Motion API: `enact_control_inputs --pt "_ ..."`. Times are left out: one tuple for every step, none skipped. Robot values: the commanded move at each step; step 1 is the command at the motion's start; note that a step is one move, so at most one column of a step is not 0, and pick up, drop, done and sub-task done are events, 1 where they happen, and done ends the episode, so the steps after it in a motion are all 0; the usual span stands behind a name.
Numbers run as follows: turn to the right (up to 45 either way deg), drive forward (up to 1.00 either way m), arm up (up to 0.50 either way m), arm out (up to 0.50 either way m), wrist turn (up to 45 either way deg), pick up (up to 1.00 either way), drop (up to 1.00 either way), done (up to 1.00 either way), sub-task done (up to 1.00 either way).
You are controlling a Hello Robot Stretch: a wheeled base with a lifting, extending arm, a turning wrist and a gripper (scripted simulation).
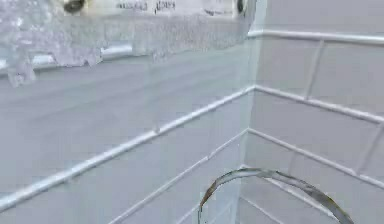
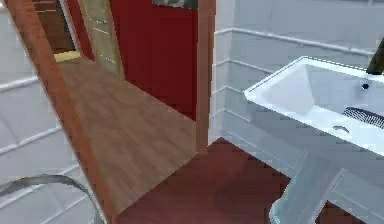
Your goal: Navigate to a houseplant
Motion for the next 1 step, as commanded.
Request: enact_control_inputs --pt "45.0 0.00 0.00 0.00 0.0 0.00 0.00 0.00 0.00"
